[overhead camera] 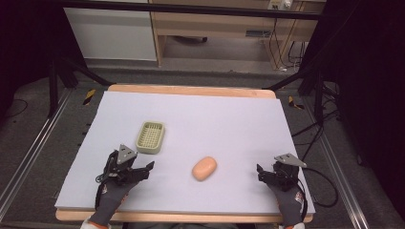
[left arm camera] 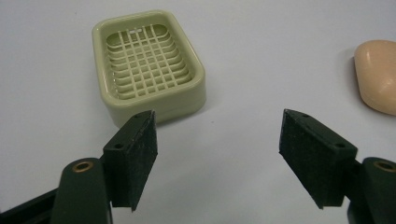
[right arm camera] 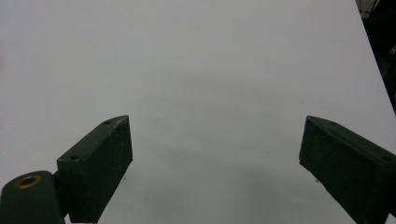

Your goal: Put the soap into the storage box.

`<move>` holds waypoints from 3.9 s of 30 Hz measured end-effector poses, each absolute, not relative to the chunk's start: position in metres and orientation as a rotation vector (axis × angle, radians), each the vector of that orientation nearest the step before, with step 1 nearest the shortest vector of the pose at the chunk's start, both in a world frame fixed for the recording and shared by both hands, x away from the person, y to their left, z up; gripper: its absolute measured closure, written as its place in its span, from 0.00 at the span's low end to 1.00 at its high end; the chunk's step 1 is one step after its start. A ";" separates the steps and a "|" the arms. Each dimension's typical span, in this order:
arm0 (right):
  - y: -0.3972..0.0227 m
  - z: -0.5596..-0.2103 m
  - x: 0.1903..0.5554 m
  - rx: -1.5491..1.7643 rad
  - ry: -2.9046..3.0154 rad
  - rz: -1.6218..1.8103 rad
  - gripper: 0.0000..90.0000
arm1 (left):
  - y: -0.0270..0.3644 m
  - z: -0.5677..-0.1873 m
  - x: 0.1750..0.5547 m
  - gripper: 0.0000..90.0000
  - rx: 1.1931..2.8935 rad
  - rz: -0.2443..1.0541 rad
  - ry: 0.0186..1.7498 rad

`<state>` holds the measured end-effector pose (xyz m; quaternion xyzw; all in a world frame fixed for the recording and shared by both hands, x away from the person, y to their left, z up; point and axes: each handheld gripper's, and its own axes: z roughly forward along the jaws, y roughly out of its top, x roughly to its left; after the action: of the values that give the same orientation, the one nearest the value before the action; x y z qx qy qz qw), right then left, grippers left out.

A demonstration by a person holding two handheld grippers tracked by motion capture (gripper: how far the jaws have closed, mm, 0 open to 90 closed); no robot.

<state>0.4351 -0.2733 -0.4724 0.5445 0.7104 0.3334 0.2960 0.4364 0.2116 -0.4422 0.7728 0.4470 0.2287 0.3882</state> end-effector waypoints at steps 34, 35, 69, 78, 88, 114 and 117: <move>-0.272 -0.472 0.437 1.464 1.879 0.884 0.10 | 0.182 -0.422 0.437 0.26 2.023 0.544 1.038; -0.272 -0.472 0.437 1.464 1.879 0.884 0.10 | 0.182 -0.422 0.437 0.26 2.023 0.544 1.038; -0.271 -0.472 0.438 1.470 1.878 0.878 0.10 | 0.125 -0.404 0.446 0.24 2.055 0.501 0.936; -0.271 -0.472 0.438 1.471 1.882 0.879 0.10 | 0.110 -0.407 0.450 0.22 2.073 0.494 0.927; -0.271 -0.472 0.438 1.471 1.884 0.880 0.10 | 0.094 -0.411 0.453 0.20 2.096 0.482 0.911; -0.271 -0.472 0.438 1.470 1.890 0.882 0.10 | 0.060 -0.430 0.457 0.19 2.162 0.443 0.861; -0.270 -0.473 0.439 1.470 1.895 0.882 0.10 | 0.055 -0.434 0.458 0.19 2.177 0.439 0.861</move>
<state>0.4387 -0.2704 -0.4726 0.5507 0.7099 0.3306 0.2889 0.4576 0.0554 -0.4344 0.8488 0.3356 0.1714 0.3709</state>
